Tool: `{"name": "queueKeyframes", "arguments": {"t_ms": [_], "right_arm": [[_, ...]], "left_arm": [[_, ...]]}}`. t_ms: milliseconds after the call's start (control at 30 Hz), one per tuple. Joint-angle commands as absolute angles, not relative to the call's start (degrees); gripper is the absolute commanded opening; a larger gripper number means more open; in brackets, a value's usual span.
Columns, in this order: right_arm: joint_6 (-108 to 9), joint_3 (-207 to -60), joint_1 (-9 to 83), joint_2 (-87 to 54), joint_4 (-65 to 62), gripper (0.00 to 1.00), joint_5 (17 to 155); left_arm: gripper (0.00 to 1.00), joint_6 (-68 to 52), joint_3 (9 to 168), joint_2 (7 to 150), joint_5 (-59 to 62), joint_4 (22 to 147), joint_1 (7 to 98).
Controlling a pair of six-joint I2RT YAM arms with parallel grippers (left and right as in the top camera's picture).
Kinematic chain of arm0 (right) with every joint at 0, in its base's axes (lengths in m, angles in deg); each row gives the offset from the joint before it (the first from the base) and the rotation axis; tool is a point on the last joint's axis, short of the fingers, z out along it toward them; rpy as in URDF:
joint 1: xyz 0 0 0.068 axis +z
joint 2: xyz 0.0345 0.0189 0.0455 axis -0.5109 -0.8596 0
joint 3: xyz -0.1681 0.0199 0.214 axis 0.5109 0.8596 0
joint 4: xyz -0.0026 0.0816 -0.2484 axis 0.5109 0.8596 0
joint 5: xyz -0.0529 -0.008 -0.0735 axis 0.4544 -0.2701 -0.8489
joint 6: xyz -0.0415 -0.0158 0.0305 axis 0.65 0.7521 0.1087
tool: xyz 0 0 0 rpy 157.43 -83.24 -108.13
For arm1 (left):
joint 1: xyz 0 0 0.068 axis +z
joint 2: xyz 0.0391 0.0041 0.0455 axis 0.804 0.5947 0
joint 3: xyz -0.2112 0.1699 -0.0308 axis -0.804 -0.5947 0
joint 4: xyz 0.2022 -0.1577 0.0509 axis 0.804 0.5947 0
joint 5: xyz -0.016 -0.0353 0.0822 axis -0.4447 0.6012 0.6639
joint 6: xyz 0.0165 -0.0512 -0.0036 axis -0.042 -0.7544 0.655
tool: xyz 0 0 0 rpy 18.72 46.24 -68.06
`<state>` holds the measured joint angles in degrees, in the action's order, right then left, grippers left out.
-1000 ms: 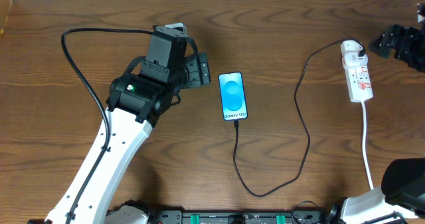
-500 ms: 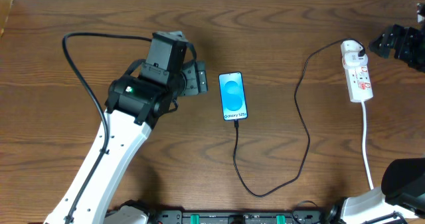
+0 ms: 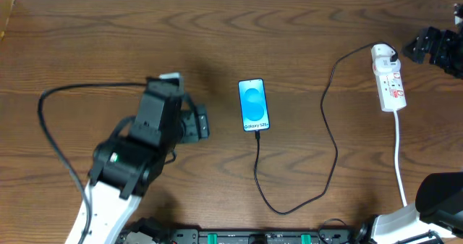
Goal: Plug charger to phone and switch on socket
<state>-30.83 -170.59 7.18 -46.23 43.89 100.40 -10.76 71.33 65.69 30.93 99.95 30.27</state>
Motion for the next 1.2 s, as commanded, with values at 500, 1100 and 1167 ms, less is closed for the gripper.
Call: {"name": "queueKeyframes", "arguments": {"t_ms": [500,1100,1167], "right_arm": [[-31.4,-171.1,7.1,-45.9,43.9,0.99,100.7],[-31.4,-171.1,7.1,-45.9,43.9,0.99,100.7],[-31.4,-171.1,7.1,-45.9,43.9,0.99,100.7]], "left_arm": [[0.87,-10.0,46.3,31.9,39.0,80.0,33.8],[0.87,-10.0,16.8,12.4,39.0,40.0,43.6],[0.87,-10.0,14.4,10.8,39.0,37.7,44.4]]}}
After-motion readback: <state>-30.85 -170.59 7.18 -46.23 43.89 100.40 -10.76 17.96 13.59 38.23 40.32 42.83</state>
